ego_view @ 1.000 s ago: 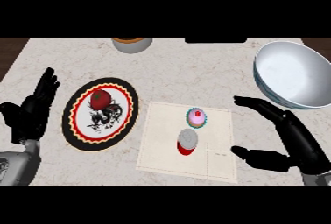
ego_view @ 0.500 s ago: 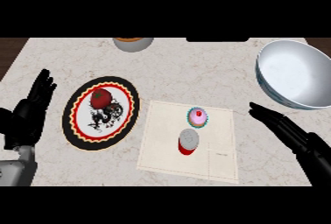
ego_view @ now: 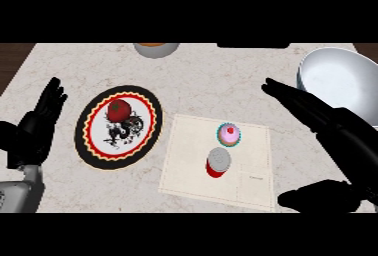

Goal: Pick the can from the placemat and place it in the bowl

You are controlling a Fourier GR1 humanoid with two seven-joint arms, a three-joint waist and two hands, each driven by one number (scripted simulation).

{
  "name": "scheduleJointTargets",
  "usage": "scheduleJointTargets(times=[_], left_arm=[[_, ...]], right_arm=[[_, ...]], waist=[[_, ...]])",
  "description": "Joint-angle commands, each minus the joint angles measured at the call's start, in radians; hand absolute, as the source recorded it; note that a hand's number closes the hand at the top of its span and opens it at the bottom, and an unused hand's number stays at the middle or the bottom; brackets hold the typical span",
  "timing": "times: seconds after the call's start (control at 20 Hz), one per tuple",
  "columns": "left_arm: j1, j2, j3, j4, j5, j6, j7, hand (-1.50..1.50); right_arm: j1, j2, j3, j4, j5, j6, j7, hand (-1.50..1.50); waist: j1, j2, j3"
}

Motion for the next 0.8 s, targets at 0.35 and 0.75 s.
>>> scheduleJointTargets(times=[0.35, 0.75], left_arm=[[-0.03, -0.048, -0.033, -0.038, -0.033, 0.023, 0.053, 0.0], [0.017, -0.049, -0.014, -0.067, -0.051, 0.02, 0.051, 0.0]], right_arm=[[-0.313, 0.143, 0.186, 0.341, -0.068, 0.298, 0.199, -1.5], [-0.31, 0.235, 0.265, 0.424, -0.103, 0.437, 0.308, -1.5]], waist=[[0.002, 0.001, 0.001], [-0.01, -0.003, 0.002]])
